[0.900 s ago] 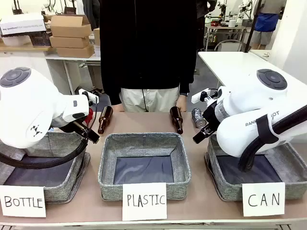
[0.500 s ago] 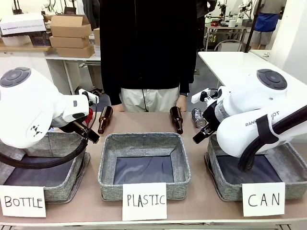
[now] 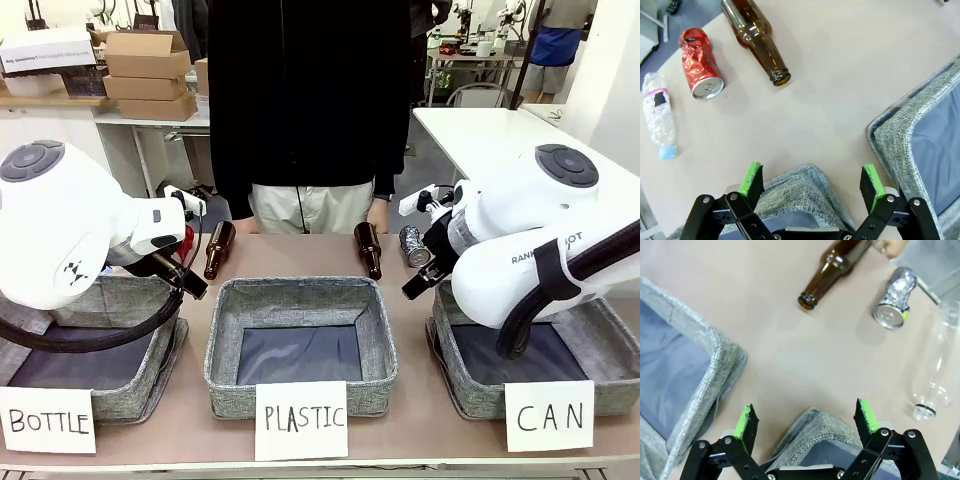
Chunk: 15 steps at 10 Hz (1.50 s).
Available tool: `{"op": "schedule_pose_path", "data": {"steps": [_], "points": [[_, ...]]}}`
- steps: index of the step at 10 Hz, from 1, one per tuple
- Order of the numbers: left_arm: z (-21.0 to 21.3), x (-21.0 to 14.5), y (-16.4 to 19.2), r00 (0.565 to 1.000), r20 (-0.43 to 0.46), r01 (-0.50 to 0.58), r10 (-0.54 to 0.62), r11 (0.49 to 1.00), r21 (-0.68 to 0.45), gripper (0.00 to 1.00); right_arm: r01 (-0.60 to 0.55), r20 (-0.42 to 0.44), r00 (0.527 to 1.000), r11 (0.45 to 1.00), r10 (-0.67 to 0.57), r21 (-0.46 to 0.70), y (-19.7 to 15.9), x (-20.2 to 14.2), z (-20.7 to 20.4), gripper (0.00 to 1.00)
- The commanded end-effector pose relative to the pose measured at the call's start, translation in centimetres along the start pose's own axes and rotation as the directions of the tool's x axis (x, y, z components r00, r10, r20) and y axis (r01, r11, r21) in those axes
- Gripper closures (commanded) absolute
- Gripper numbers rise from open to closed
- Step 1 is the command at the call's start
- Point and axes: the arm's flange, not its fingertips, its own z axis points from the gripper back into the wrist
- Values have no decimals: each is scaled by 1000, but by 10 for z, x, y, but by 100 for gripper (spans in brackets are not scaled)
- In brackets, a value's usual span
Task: Sort the can waste into the basket.
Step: Pick up the can waste from the table and place it in the right Fabric basket.
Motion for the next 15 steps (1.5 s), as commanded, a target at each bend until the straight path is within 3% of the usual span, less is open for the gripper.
{"op": "schedule_pose_path", "data": {"steps": [1,2,3,4,5,6,7,8,9,10,11,12,13,14,15], "points": [[47,11,-7,1000,-6,22,-22,1000,-6,0,99,34,994,995,-100,29,8,10,53,0],[111,11,-15,999,15,-33,33,999,10,0,115,126,986,993,-112,-10,15,2,121,0],[164,-6,-23,998,57,-15,14,1000,12,0,93,195,977,996,-92,1,23,-21,180,0],[200,-33,-28,990,142,-8,9,1000,-4,0,63,187,981,998,-57,-23,33,-55,220,0],[198,-50,-33,993,118,23,-19,999,-35,0,123,137,985,980,-102,-158,36,-75,223,0],[150,27,-15,996,87,4,-5,1000,14,0,79,181,981,997,-73,-25,7,37,162,0],[150,27,-15,996,87,4,-5,1000,14,0,79,181,981,997,-73,-25,7,37,162,0],[211,16,-23,992,122,8,-9,1000,8,0,93,194,978,992,-76,-79,13,20,232,0],[222,4,7,989,81,-95,125,949,-300,0,219,180,945,936,-274,275,1,5,251,0],[237,-16,42,969,25,-173,247,742,-648,0,517,12,815,736,-580,436,-18,-8,275,0],[242,-37,82,890,13,-302,455,611,-731,0,701,-165,640,482,-751,526,-51,-32,288,0],[240,-62,117,841,-17,-342,540,508,-791,0,788,-219,438,256,-872,560,-85,-63,294,0],[231,-87,146,770,-56,-399,636,411,-820,0,776,-223,301,102,-927,623,-115,-97,295,0],[223,-103,162,708,-69,-426,703,347,-836,0,774,-226,221,30,-949,633,-131,-115,292,0],[214,-115,176,643,-66,-407,763,268,-873,0,770,-222,188,4,-957,638,-140,-126,288,0]]}}
